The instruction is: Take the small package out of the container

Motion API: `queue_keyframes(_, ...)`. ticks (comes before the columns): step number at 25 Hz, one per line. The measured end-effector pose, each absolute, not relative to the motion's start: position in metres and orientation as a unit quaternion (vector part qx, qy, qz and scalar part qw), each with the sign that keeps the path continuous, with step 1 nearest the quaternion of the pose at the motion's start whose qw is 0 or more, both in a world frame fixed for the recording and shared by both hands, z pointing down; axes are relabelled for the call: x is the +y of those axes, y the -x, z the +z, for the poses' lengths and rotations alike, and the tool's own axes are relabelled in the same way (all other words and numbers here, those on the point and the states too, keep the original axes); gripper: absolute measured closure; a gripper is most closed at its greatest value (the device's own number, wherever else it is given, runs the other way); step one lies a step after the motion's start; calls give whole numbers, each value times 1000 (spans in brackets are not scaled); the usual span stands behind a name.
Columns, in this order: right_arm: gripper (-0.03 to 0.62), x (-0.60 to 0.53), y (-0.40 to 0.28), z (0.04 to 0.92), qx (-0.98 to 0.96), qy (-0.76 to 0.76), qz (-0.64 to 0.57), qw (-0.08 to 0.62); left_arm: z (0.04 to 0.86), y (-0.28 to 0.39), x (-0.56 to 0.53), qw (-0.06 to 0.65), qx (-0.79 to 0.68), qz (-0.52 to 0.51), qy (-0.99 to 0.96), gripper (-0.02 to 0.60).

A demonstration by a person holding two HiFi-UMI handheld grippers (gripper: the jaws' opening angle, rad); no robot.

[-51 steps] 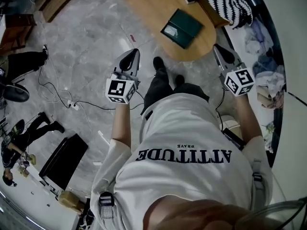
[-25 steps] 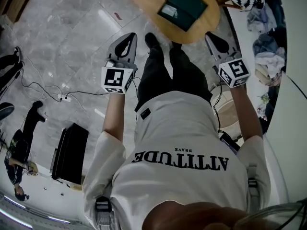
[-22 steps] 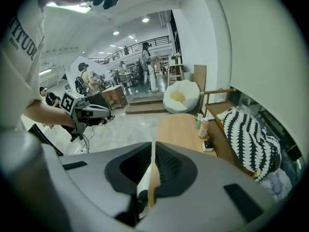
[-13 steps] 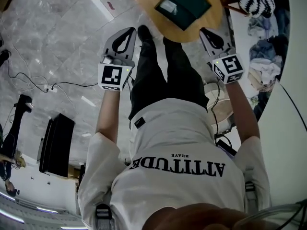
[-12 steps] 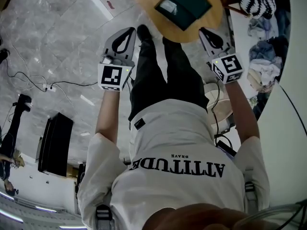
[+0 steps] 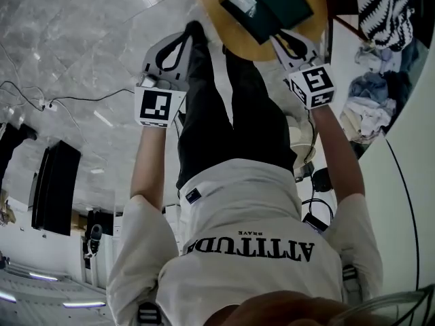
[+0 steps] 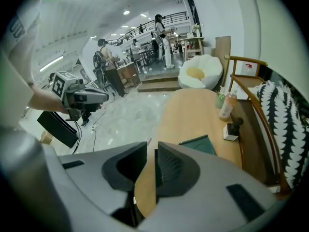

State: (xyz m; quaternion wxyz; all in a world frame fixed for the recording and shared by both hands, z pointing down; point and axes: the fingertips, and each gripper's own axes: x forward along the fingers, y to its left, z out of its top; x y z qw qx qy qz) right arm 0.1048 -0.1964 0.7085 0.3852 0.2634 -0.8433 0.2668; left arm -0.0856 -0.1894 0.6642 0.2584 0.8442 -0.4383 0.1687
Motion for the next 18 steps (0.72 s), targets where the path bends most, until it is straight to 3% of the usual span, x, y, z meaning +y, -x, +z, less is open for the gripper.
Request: queue_keyframes(18, 461, -202, -96, 884, -816, -230, 297, 440, 778, 51, -190, 272, -450, 185, -830, 558)
